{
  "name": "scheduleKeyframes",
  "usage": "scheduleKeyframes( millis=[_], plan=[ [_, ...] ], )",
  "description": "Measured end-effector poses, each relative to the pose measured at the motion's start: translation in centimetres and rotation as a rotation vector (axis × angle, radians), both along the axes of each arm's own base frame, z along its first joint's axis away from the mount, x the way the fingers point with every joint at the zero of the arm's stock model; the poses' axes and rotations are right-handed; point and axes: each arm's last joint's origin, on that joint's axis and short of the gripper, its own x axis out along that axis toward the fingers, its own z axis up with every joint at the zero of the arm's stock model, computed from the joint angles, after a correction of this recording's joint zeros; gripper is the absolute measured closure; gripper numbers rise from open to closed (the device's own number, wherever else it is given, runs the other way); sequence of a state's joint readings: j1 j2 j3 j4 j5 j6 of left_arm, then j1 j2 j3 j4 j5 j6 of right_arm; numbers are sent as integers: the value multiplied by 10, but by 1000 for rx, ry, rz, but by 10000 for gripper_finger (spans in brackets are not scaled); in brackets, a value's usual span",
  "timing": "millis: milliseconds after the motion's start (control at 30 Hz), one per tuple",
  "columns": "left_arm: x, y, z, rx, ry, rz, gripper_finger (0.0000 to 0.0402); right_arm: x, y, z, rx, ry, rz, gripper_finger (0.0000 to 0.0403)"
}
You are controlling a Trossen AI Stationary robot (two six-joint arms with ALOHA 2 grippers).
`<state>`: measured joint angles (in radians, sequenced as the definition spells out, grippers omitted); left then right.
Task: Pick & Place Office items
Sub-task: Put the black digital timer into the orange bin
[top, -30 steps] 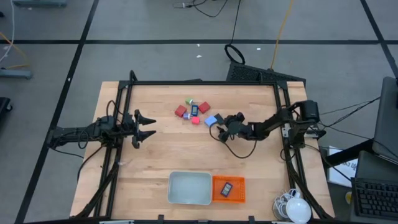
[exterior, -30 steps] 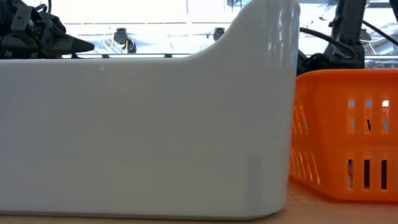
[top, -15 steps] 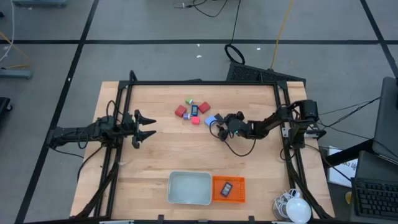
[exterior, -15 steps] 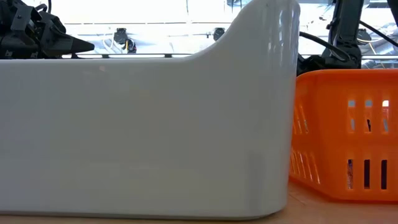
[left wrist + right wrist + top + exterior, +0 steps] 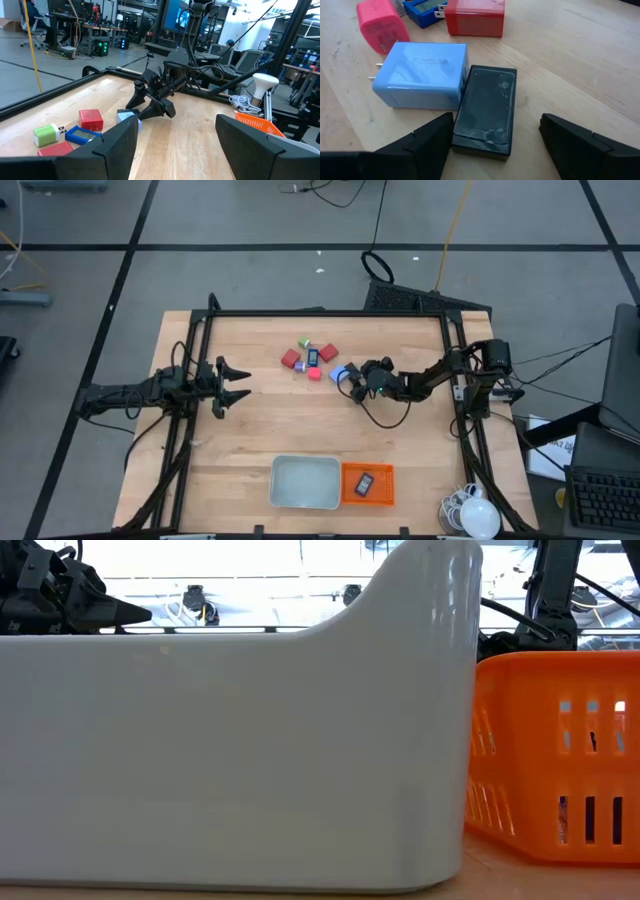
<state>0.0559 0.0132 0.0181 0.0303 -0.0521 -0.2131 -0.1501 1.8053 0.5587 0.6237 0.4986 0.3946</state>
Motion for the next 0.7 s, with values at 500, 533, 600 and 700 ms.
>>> scheduleKeyframes(
  millis=[500,533,600,700],
  plan=[
    [0,0,0,0,0,0,131,0,0,0,1,-1,-3,185],
    [0,0,0,0,0,0,130,0,0,0,1,-1,-2,189],
    [0,0,0,0,0,0,131,0,0,0,3,-1,0,197],
    [0,0,0,0,0,0,131,0,0,0,3,-1,1,209]
  ],
)
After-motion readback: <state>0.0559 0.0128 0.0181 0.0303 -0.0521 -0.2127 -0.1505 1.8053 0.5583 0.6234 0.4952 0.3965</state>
